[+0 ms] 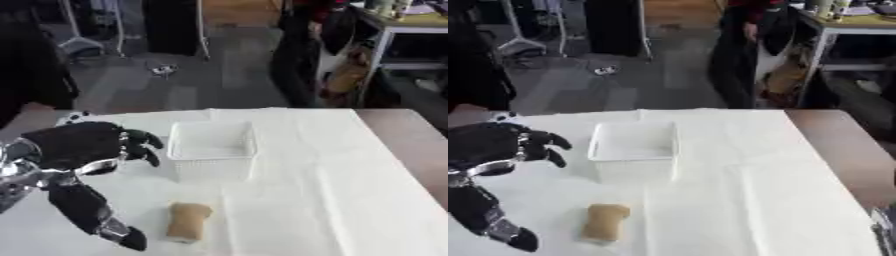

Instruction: Pick up objects on the table and place them in the box.

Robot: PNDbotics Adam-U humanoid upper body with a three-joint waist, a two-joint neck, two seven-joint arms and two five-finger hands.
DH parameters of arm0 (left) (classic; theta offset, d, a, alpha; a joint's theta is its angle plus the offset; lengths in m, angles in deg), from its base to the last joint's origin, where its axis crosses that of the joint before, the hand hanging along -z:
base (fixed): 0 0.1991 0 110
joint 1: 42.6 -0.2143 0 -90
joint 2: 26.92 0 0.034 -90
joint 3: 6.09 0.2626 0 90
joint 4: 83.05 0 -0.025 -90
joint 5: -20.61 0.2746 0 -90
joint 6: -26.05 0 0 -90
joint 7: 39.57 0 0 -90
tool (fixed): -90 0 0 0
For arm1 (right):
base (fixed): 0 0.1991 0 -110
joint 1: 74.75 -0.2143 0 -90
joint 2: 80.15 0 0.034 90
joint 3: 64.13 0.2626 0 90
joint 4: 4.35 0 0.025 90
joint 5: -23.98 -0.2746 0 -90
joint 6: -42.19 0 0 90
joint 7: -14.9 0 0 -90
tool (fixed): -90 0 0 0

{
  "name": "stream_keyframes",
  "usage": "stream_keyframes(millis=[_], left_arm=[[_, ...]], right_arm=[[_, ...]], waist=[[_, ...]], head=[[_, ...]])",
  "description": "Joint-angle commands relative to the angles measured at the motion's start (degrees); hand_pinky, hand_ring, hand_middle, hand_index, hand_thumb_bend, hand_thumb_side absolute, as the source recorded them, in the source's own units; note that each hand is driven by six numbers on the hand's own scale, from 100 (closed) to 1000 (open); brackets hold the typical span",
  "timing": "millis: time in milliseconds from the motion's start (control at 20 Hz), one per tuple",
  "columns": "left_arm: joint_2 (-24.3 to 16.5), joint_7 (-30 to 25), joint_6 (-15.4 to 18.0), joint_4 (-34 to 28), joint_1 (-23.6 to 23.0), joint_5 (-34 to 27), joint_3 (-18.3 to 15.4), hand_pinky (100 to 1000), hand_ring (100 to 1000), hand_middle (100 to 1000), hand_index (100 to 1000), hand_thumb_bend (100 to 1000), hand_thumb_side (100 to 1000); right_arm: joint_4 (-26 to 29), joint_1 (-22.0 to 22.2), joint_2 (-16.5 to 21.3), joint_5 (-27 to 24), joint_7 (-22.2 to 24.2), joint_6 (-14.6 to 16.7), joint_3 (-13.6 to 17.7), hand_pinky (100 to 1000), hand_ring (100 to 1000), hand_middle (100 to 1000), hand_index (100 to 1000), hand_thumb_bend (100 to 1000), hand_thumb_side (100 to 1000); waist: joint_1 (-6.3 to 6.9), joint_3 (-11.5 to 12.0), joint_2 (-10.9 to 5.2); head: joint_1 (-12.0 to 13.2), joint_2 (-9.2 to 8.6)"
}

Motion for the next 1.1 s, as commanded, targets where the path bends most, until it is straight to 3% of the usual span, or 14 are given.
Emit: stream_keyframes(millis=[50, 300, 850, 1100], left_arm=[[-1.40, -1.38, 1.34, 2.47, 2.16, 1.06, 0.83, 781, 686, 793, 820, 1000, 1000], [0.37, -2.37, 3.42, 8.21, 5.07, 2.53, 2.29, 791, 690, 796, 824, 1000, 1000], [6.67, -2.11, 8.33, 24.52, 12.10, 9.63, 4.41, 855, 702, 801, 828, 1000, 1000], [9.27, -1.78, 11.53, 28.91, 13.97, 12.39, 6.07, 849, 702, 806, 830, 1000, 1000]], right_arm=[[0.75, -1.19, 0.05, -0.42, 0.33, 0.10, -0.13, 109, 288, 463, 583, 100, 1000], [0.75, -1.53, -0.40, -0.75, 0.62, 0.22, -0.30, 111, 289, 462, 583, 100, 1000], [0.75, -2.29, -1.27, -1.33, 1.16, 0.28, -0.72, 113, 290, 463, 583, 100, 1000], [0.75, -2.98, -1.95, -1.48, 1.24, 0.50, -0.74, 118, 293, 463, 582, 100, 1000]], waist=[[0.27, -0.16, -0.86], [0.39, -0.72, -0.74], [0.75, -1.90, -0.52], [0.99, -2.59, -0.42]], head=[[0.96, -0.89], [1.51, -1.96], [2.21, -0.90], [2.30, -0.58]])
